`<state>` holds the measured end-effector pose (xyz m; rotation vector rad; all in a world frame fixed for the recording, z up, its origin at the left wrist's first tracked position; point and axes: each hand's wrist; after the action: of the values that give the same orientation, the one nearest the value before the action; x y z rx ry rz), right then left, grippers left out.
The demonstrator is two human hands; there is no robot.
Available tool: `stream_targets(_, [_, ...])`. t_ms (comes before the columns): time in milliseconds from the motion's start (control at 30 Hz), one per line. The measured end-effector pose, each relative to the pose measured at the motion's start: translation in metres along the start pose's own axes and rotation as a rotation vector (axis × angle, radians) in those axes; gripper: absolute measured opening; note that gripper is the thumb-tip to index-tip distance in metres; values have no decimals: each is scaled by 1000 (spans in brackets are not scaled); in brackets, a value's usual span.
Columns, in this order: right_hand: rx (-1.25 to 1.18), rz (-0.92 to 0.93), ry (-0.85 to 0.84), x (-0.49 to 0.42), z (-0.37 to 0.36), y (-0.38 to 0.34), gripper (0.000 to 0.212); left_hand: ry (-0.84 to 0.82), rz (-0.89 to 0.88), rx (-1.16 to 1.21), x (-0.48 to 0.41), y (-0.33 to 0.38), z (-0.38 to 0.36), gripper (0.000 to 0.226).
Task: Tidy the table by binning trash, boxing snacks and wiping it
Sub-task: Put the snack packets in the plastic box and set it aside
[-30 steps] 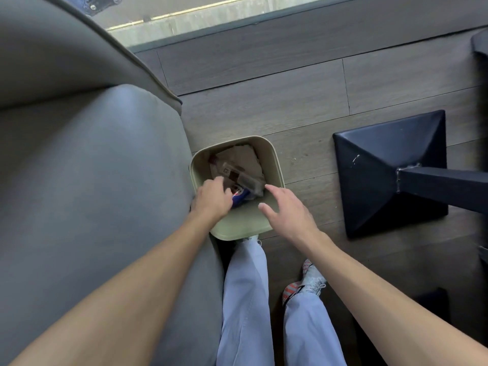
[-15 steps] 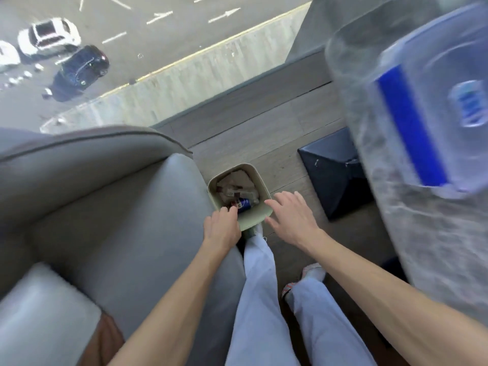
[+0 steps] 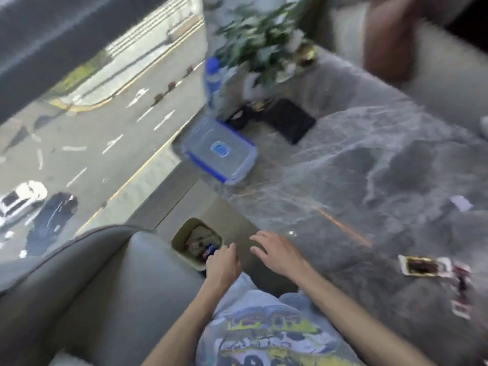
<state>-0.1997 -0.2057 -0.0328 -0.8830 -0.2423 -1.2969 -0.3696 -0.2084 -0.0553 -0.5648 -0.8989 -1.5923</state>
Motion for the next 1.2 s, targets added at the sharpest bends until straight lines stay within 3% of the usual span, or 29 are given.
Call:
stream_targets(133, [-280, -249, 175, 95, 13, 93, 41, 61, -212, -283, -1, 103, -6, 39])
stream_targets(267, [-466, -456, 363, 203, 9, 182, 38, 77, -401, -394, 7, 211, -24, 42])
stream_targets(500, [-586, -631, 600, 330, -12, 296, 33, 94, -537, -544, 14, 361, -63, 44])
stream_targets(633, [-624, -701, 629, 362, -18, 334, 30, 96, -532, -590, 15, 409, -79, 44])
stream_targets(900, [-655, -653, 547, 339, -3, 368, 33, 146, -457, -527, 0, 427, -57, 35])
stream_targets(1200, [-542, -362, 396, 190, 109, 310, 49, 385, -215, -236, -28, 335, 70, 40])
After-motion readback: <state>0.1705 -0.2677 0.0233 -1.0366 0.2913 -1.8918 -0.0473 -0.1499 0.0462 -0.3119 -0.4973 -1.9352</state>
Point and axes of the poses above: each hand's wrist, its own x-axis away from the middle knuckle, its own z-axis out of the back of the hand, y = z × x, and after that the axes turned 10 degrees about -y, right-handed
